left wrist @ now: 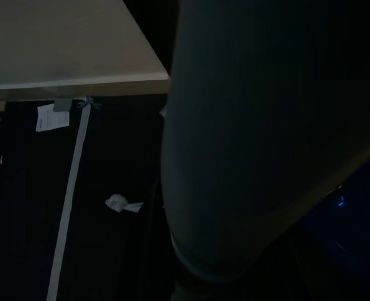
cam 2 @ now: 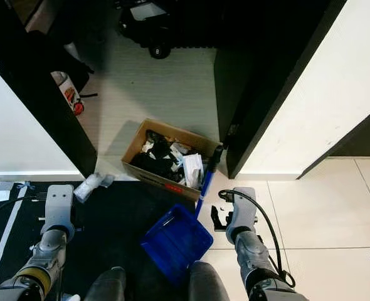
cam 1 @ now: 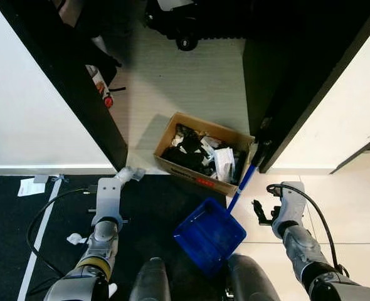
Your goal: Sweep floor
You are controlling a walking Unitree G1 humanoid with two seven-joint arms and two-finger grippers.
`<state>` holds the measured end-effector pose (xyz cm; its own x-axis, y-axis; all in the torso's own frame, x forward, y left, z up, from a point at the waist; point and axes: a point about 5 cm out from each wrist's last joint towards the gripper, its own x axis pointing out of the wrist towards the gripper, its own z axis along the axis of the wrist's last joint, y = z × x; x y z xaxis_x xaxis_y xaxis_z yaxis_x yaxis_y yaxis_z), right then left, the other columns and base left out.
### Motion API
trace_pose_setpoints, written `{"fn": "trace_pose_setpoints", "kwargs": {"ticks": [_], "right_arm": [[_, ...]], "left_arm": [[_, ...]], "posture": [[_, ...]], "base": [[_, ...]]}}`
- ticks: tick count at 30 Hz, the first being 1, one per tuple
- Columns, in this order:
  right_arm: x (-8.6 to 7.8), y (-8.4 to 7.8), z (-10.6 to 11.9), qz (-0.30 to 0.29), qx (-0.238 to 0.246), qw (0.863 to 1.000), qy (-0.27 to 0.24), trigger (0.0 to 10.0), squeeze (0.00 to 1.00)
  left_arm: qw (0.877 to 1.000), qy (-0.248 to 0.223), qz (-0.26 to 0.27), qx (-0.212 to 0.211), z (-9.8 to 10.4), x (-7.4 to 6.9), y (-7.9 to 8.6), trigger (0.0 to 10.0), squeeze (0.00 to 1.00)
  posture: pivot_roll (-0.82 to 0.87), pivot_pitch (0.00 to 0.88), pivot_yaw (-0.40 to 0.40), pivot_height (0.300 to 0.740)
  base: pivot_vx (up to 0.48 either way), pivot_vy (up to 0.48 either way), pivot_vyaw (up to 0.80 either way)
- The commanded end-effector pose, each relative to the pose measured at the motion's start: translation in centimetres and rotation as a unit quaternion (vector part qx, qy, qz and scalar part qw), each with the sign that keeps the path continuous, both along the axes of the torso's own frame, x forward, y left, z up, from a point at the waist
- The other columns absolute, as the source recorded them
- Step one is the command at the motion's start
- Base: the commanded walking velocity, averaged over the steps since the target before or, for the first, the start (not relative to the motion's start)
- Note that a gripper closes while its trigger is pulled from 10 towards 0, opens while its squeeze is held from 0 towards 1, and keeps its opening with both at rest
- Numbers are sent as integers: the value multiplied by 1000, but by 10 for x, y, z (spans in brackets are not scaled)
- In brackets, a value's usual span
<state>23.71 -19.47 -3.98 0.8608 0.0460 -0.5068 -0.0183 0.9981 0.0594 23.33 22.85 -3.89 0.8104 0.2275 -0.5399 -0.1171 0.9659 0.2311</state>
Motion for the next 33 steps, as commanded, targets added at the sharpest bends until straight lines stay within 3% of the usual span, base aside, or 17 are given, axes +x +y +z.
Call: {"fn": "trace_pose_setpoints", "kwargs": {"ticks": [1,33], "right_arm": [[-4,-4,-2,-10,2,1000,2,10000,0],[-5,-8,-1,-12,-6,1000,1,10000,0]], "left_arm": [[1000,5,9,-20,-5,-7,-4,10000,0],[1000,9,5,-25,-7,-8,-6,10000,0]], "posture": [[-41,108,-11,740],[-49,110,-4,740]], "base": [[0,0,0],[0,0,0]]}}
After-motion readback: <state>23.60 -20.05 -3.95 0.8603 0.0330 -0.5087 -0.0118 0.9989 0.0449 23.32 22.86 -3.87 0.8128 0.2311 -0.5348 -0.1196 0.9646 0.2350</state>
